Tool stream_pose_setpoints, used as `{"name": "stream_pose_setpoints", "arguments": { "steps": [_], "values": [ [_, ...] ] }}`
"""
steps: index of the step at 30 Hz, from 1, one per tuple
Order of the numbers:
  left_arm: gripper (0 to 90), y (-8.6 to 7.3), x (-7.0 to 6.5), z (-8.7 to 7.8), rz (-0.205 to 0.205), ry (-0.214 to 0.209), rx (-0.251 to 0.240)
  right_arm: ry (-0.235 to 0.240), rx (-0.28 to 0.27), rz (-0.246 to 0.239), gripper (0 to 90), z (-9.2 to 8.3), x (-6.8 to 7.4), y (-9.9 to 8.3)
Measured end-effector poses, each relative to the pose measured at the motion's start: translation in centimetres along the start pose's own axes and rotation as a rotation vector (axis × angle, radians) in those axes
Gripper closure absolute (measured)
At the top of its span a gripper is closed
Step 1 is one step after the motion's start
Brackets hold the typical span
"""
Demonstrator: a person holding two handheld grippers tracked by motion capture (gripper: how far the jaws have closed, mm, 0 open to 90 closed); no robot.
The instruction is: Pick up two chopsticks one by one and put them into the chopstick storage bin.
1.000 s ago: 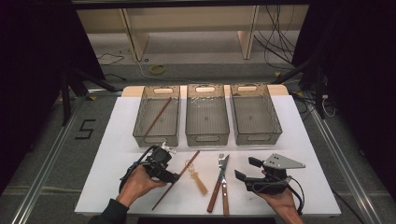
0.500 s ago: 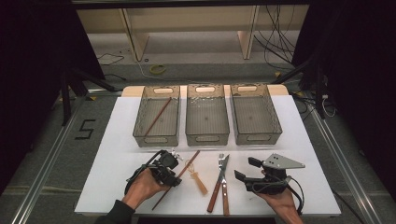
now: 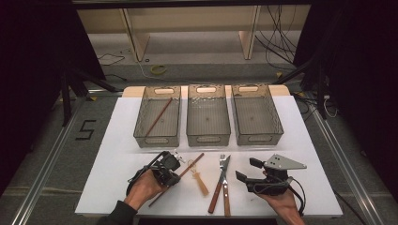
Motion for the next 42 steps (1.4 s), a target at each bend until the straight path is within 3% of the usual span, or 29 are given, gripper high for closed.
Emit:
{"name": "stream_pose_setpoints", "arguments": {
  "steps": [12, 27, 33, 38, 42],
  "values": [
    [83.7, 0.0, 0.7, -0.3, -0.011, 0.010, -0.031, 0.003, -0.004, -0.002, 26.4, 0.0, 0.0, 0.1],
    [83.9, -0.3, 1.8, -2.2, -0.011, 0.000, -0.072, 0.000, -0.003, 0.001, 26.4, -0.1, 0.0, 0.1],
    [83.8, -0.2, 1.6, -3.8, 0.007, -0.010, -0.100, 0.001, -0.004, 0.001, 26.4, -0.1, 0.0, 0.1],
    [83.8, 0.5, 1.3, -5.7, 0.021, -0.013, -0.152, 0.000, -0.004, 0.001, 26.4, -0.1, 0.0, 0.1],
    [83.8, 1.2, 2.0, -7.2, 0.011, -0.013, -0.197, -0.001, -0.004, 0.000, 26.4, 0.0, -0.1, 0.1]
  ]
}}
Point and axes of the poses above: each handheld gripper's, and its own axes: z roughly forward along the jaws, y roughly out of its top, x roughly to its left, the point moved 10 cm from there along z, roughly forward along the jaws, and after that the axes turned 9 degrees about x, right-handed, at the moved point
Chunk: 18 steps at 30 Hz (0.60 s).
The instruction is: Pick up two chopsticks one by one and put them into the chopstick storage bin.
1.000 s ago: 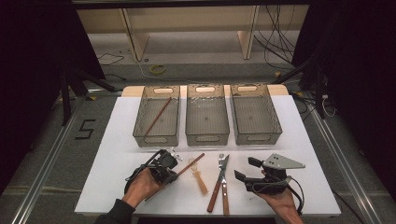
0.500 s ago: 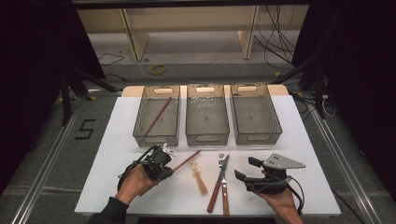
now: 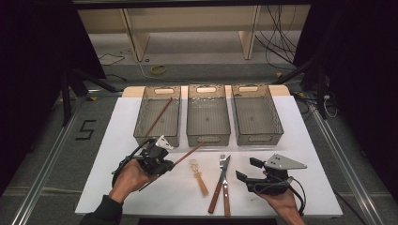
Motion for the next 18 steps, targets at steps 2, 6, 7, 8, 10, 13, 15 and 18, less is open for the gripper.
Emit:
{"name": "stream_pose_setpoints", "arguments": {
  "steps": [2, 6, 7, 8, 10, 13, 15, 18],
  "values": [
    [83.8, 0.4, 0.6, -0.6, -0.007, 0.003, -0.014, 0.001, -0.004, 0.000, 26.4, 0.0, 0.0, 0.0],
    [83.8, 1.3, 2.0, -1.7, -0.034, 0.013, -0.056, 0.002, -0.002, 0.003, 26.4, 0.1, -0.1, 0.0],
    [83.8, 1.6, 2.5, -1.9, -0.038, 0.014, -0.059, 0.002, -0.002, 0.004, 26.4, 0.1, -0.1, 0.0],
    [83.8, 1.9, 2.9, -2.0, -0.049, 0.015, -0.068, 0.000, -0.002, 0.003, 26.4, 0.1, -0.1, 0.0],
    [83.8, 2.4, 3.6, -2.1, -0.058, 0.017, -0.069, 0.000, -0.001, 0.008, 26.4, 0.1, -0.1, 0.0],
    [83.8, 3.1, 4.6, -2.4, -0.076, 0.027, -0.076, 0.000, -0.003, 0.008, 26.4, 0.1, -0.2, 0.0],
    [83.8, 3.5, 5.5, -2.7, -0.086, 0.025, -0.080, 0.000, -0.004, 0.010, 26.4, 0.0, -0.2, 0.0],
    [83.8, 4.1, 6.8, -3.1, -0.113, 0.032, -0.099, 0.000, -0.003, 0.008, 26.4, 0.0, -0.1, 0.0]
  ]
}}
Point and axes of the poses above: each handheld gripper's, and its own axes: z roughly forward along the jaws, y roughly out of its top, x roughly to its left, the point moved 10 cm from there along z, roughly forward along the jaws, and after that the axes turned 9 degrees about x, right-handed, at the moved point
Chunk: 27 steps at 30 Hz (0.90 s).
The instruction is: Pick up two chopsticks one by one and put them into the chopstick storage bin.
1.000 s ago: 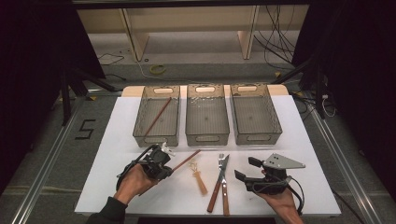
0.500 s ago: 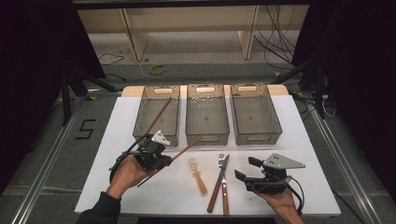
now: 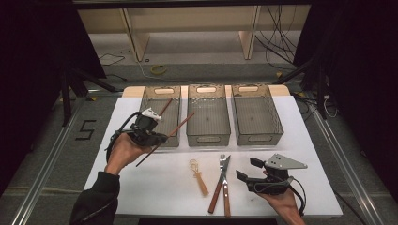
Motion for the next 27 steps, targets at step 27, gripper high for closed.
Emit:
{"name": "stream_pose_setpoints", "arguments": {
  "steps": [27],
  "values": [
    [83.8, 5.0, 8.9, 1.2, -0.171, 0.091, -0.047, 0.007, 0.000, -0.001, 26.4, 0.0, -0.1, 0.0]
  ]
}}
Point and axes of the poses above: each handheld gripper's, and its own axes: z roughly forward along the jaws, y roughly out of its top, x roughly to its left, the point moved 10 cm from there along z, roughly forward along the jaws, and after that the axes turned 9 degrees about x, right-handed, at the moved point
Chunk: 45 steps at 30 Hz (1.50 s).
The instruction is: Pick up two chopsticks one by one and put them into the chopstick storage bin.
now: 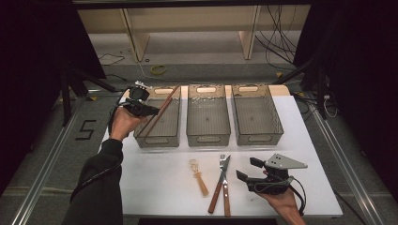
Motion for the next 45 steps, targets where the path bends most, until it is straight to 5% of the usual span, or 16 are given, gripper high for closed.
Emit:
{"name": "stream_pose_setpoints", "arguments": {
  "steps": [19, 36, 39, 45],
  "values": [
    [83.7, 0.8, 3.7, 2.5, -0.094, 0.032, -0.042, 0.005, 0.000, 0.002, 26.4, 0.0, 0.0, 0.0],
    [83.2, 0.4, 3.6, 4.4, -0.067, 0.060, -0.019, 0.009, 0.001, 0.005, 26.4, 0.1, 0.1, -0.1],
    [75.2, 0.2, 3.6, 4.6, -0.089, 0.065, 0.000, 0.010, 0.002, 0.003, 26.5, 0.1, 0.1, -0.1],
    [58.0, 0.8, 2.8, 3.4, -0.103, 0.039, -0.054, 0.010, 0.006, 0.007, 26.5, 0.2, 0.1, -0.1]
  ]
}}
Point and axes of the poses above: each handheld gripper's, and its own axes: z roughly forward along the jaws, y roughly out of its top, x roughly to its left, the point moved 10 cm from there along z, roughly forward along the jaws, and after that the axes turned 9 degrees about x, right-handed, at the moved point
